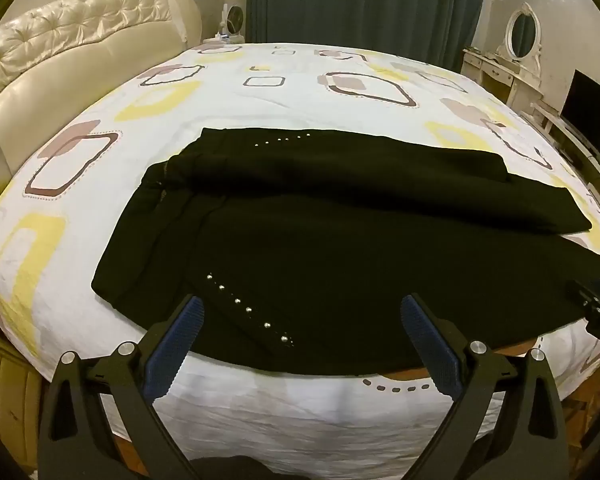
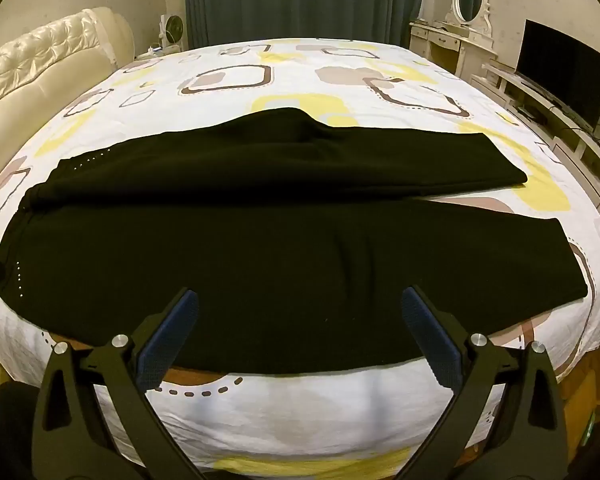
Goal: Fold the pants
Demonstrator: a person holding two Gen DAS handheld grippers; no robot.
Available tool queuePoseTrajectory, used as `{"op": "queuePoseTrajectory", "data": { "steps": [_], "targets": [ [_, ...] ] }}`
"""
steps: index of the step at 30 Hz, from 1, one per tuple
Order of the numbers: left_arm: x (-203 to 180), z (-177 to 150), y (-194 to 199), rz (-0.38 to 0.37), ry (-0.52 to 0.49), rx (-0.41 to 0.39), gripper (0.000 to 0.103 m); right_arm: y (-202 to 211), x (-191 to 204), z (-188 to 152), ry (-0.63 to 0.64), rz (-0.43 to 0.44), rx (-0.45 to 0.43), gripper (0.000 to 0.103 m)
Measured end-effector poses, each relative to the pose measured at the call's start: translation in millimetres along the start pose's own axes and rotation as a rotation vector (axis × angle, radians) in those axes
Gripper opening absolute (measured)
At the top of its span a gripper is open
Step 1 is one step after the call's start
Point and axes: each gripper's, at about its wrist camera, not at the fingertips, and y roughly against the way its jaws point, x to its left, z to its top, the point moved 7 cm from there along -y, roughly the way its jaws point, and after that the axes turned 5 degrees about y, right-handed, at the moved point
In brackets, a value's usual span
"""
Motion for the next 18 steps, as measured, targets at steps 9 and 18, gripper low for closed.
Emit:
{"op": "queuePoseTrajectory", "data": {
  "steps": [9,18],
  "targets": [
    [1.1,0.0,0.8,0.011,-0.008,-0.004,0.098,-0.5,-0.9,-0.7,-0.005,0.005,0.004,0.101],
    [-6.3,-6.3,-1.7,0.011,-0.006,0.0,0.098,-1.3,-1.3,-1.0,-0.005,0.006,0.006,0.101]
  ]
}}
